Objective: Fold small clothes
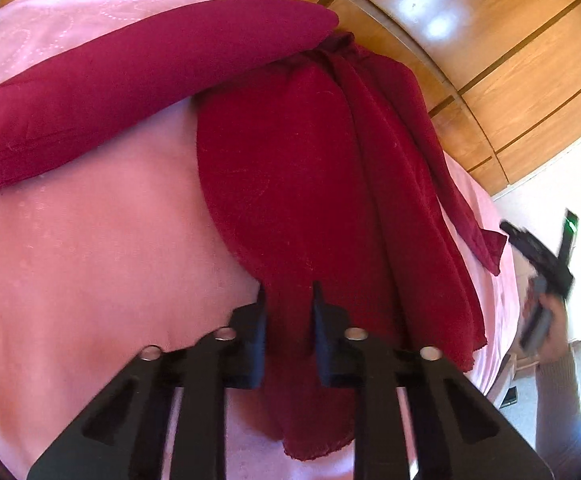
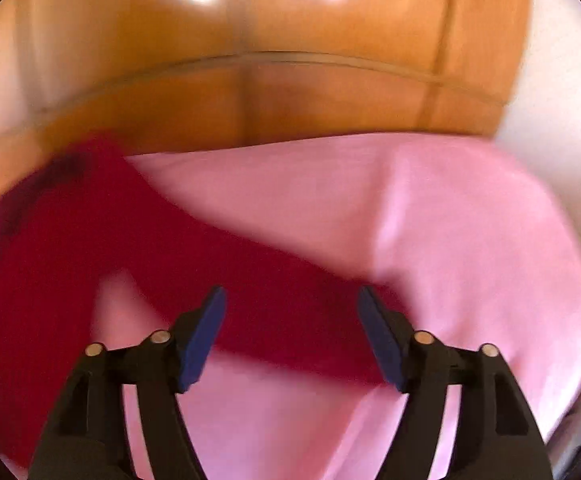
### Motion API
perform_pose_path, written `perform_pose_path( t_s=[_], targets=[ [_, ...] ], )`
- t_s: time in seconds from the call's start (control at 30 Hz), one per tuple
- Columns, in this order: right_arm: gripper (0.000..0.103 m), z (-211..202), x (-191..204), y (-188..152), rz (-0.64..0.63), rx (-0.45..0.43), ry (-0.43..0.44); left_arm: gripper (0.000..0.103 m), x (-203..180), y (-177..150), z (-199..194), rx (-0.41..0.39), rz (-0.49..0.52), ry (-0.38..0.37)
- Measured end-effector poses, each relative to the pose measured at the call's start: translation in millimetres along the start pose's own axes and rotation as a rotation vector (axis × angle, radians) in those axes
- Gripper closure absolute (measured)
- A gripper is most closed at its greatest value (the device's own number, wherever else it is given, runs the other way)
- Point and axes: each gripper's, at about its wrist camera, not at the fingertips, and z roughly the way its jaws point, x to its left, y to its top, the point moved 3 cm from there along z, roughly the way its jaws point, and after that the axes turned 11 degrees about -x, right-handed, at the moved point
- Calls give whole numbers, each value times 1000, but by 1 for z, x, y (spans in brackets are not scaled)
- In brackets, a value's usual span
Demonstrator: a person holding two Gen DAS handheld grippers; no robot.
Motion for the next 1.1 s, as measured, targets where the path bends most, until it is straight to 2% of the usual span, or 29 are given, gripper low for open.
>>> perform_pose_path(
  t_s=[0.03, 0.07, 0.1, 0.17, 0.23, 0.27, 0.3, 0.33, 0.37, 0.47, 0.6, 0.7, 0.77, 0.83, 0.93, 1.0, 1.03, 1.07, 1.1],
  targets=[
    [27, -9, 11, -12, 29, 31, 104, 89, 0, 1, 1, -2, 3, -1],
    [27, -17, 27, -31, 74, 97, 243, 89, 0, 2, -2, -4, 8, -3],
    [27, -21, 39, -46, 97, 141, 319, 89, 0, 2, -5, -6, 15, -3],
    [28, -29, 62, -84, 122, 228, 424, 90, -5, 4, -9, -15, 33, -6],
    [38, -32, 81, -110, 139, 294, 484, 91, -9, 7, -21, -31, 57, -13],
    [46, -36, 90, -120, 116, 293, 476, 91, -12, 9, -24, -38, 69, -14],
    [73, -38, 95, -122, 99, 282, 468, 92, -14, 12, -29, -48, 90, -13],
    [91, -40, 99, -122, 99, 287, 489, 92, -16, 14, -33, -58, 103, -8],
    [95, -44, 104, -122, 101, 302, 517, 92, -16, 16, -38, -69, 113, 0],
    [95, -68, 112, -111, -27, 249, 473, 93, -12, 27, -61, -116, 114, 7],
    [96, -91, 90, -71, -72, 141, 444, 93, -1, 34, -102, -170, 106, 16],
    [96, -122, 68, -71, -108, 119, 416, 93, 9, 24, -131, -171, 99, 19],
    [96, -133, 56, -85, -140, 141, 381, 93, 17, 8, -150, -152, 112, 22],
    [96, -138, 41, -112, -119, 204, 366, 93, 20, -13, -158, -122, 87, 10],
    [97, -133, 38, -157, -124, 307, 339, 91, 15, -47, -152, -45, 131, 40],
    [96, -123, 38, -177, -133, 351, 298, 90, 22, -56, -149, -41, 89, 44],
    [96, -124, 38, -181, -134, 355, 290, 86, 29, -56, -151, -56, 78, 69],
    [91, -124, 38, -181, -126, 352, 288, 76, 40, -53, -156, -82, 57, 114],
    [71, -124, 38, -179, -128, 343, 277, 69, 48, -49, -161, -104, 33, 139]
  ],
)
